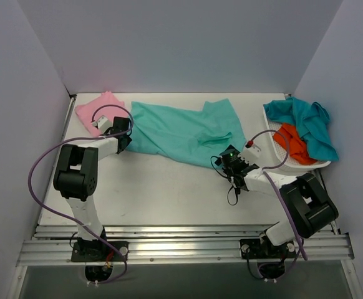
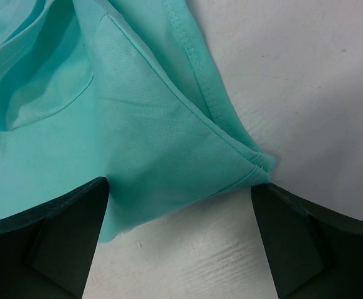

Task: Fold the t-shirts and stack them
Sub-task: Fold the flattened tshirt in 1/3 of the way

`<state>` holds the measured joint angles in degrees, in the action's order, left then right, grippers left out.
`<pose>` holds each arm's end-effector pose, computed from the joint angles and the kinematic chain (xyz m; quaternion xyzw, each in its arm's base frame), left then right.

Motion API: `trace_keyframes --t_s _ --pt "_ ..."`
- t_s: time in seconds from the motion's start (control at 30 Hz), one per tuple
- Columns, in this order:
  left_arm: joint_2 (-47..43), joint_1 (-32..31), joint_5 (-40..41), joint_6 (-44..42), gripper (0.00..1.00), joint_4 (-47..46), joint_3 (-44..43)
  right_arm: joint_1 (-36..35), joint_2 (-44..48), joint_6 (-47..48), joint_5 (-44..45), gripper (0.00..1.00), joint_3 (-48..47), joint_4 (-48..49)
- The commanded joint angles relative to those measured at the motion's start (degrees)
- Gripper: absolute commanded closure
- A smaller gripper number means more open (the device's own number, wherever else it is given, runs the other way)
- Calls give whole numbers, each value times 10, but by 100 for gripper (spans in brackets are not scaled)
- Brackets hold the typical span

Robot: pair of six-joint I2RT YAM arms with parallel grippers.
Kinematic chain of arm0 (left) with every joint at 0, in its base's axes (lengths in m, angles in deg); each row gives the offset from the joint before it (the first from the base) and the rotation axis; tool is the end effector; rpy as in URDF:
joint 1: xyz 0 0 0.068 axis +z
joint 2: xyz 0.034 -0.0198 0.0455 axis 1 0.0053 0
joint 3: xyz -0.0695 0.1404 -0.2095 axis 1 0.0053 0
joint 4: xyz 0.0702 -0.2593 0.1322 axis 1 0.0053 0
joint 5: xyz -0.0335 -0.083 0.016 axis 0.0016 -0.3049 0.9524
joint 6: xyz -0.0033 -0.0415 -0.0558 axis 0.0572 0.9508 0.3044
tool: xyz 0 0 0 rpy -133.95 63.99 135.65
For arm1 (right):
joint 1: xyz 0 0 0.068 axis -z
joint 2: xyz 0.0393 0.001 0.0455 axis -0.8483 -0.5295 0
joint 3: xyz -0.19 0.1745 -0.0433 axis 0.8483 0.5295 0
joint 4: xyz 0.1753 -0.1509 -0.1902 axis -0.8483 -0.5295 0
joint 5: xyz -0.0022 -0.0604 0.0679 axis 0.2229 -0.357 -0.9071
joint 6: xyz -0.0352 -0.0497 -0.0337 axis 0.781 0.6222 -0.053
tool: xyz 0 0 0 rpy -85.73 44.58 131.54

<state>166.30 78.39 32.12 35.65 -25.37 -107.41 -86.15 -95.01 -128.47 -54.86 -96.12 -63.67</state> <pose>0.4288 -0.0581 0.0998 -0.4080 0.8223 0.0230 0.3960 0.2958 0.1281 0.1033 0.3302 0.8130 0.1357 0.4599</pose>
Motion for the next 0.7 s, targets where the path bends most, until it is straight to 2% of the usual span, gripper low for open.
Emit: trace_keyframes --t_s 0.0,0.07,0.17,0.2,0.23,0.27,0.3,0.33,0.43,0.5,0.67 --pt "11 4 4 10 50 13 -27 10 11 6 3 7 13 -7" --pt "13 4 6 12 66 15 -30 11 10 7 0 9 14 -3" --pt "14 4 7 13 82 17 -33 17 7 11 -10 25 23 14" --pt "16 3 8 14 85 19 -34 19 7 13 -16 33 26 27" --pt "16 4 9 14 87 22 -35 24 5 14 -21 51 28 30" --pt "16 4 10 15 93 24 -37 25 3 15 -26 60 32 34" --pt "17 4 10 15 94 24 -38 27 2 15 -28 67 32 35" --pt "18 4 11 15 95 25 -38 30 0 15 -28 80 32 36" --pt "17 4 12 15 97 25 -39 32 -2 15 -29 96 33 37" --pt "16 4 12 17 97 26 -39 35 -2 16 -30 100 34 36" --pt "11 4 12 22 98 24 -29 38 8 16 -21 100 32 26"
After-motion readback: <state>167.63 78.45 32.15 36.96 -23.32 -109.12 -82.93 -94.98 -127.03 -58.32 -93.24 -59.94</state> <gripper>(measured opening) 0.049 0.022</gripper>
